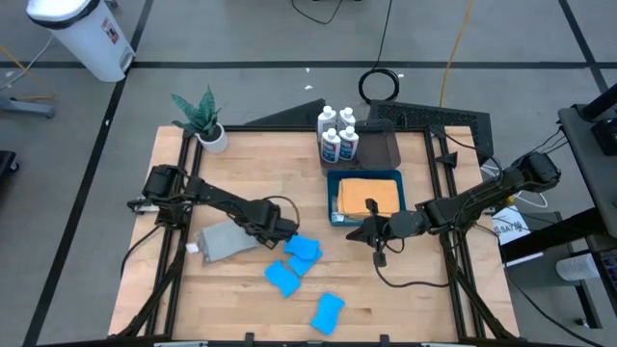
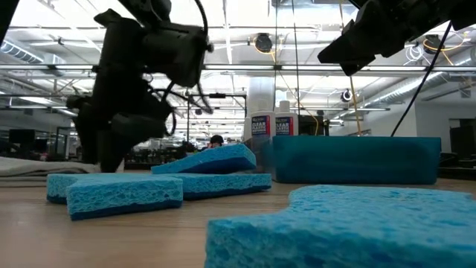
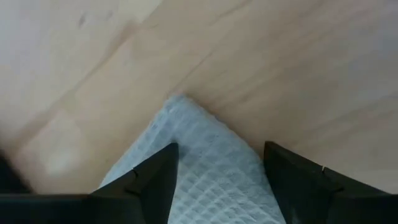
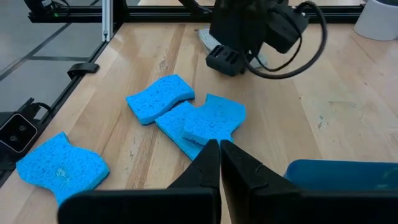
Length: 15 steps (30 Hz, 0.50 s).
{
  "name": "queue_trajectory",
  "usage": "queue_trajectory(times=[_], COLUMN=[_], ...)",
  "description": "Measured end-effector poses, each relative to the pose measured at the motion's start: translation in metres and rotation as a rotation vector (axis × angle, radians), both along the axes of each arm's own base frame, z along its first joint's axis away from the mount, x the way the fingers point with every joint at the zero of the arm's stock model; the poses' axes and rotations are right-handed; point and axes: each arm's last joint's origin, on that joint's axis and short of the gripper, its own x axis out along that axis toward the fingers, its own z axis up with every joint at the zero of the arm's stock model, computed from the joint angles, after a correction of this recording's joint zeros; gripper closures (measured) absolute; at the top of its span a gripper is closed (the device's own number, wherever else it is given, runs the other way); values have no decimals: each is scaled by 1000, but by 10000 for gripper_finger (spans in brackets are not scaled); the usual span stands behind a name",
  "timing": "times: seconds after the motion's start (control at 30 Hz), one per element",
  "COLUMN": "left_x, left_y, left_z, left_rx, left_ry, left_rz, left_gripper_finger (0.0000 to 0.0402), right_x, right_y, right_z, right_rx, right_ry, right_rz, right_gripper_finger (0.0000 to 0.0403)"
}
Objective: Pick & Place Kitchen Items
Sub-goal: Put the black napkin into the blue bin
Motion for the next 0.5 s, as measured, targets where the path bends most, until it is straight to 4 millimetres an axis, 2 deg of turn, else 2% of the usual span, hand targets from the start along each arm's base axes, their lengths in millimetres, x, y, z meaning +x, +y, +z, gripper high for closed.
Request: queue_trajectory(times=[0.27, 0.5], left_x=[-4, -8], left_y=[-16, -31], left_z=[0, 0], left_rx=[1, 4], left_ry=[19, 12], left_rz=[-29, -58], left_gripper_finger=[200, 215], right_x=[0, 0], right_y=[0, 0], right_z=[0, 0], right_rx=[0, 0], right_ry=[-1, -1], right_rz=[0, 0], right_gripper_finger=[403, 403])
